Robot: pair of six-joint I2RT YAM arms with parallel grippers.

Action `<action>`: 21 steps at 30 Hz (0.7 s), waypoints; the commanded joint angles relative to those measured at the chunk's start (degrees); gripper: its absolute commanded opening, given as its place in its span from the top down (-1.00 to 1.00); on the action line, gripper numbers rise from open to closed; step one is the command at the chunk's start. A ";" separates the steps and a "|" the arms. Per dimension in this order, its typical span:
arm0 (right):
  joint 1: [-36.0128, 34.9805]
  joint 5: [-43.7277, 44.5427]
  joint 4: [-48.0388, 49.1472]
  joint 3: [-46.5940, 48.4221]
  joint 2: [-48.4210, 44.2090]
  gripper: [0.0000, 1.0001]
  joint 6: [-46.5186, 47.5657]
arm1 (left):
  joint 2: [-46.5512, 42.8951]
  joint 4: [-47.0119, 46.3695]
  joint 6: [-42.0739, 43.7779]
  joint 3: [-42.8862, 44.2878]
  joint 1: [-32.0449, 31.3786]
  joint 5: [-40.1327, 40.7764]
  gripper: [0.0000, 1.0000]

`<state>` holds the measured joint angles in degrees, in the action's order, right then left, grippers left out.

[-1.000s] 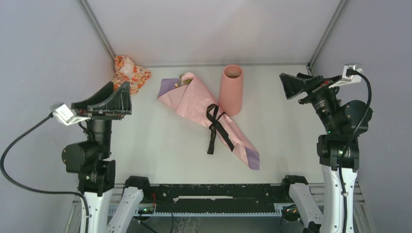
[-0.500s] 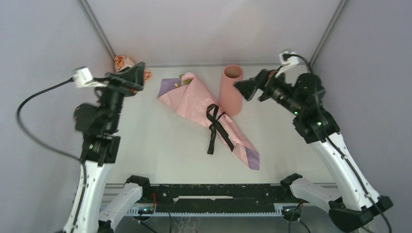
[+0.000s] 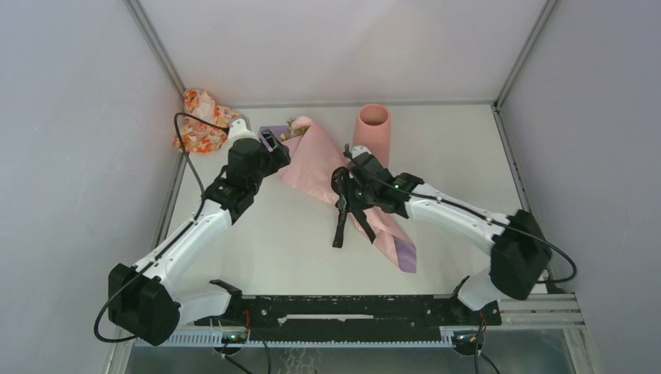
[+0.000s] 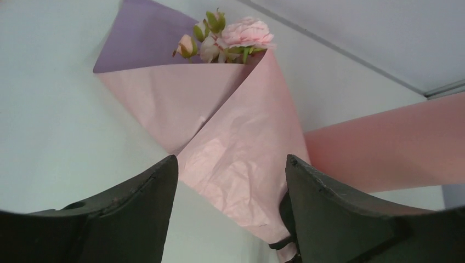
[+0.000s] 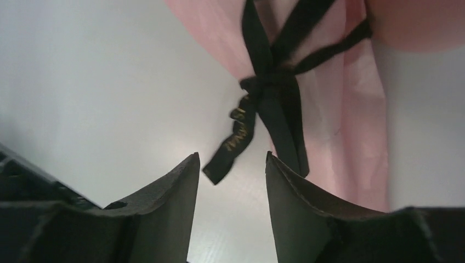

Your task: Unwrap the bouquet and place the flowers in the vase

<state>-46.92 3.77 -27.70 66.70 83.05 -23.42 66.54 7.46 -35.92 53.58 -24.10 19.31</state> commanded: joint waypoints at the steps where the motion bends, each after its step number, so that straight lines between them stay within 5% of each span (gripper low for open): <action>1: -0.47 2.95 2.82 -0.56 5.45 -0.06 -0.81 | 0.07 -2.23 -0.73 -0.92 -0.17 -0.10 -0.52; 7: -0.64 3.56 4.11 -0.88 13.07 0.13 -1.59 | -1.39 -2.02 -0.73 -3.71 -0.16 -1.06 -0.51; 21: -1.66 11.41 0.23 -5.09 7.60 0.01 -1.60 | -1.07 -3.09 -1.23 -4.72 -0.18 -4.08 -0.50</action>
<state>-47.62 11.35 -26.89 62.74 95.33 -24.14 66.46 7.05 -36.14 49.43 -24.10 16.64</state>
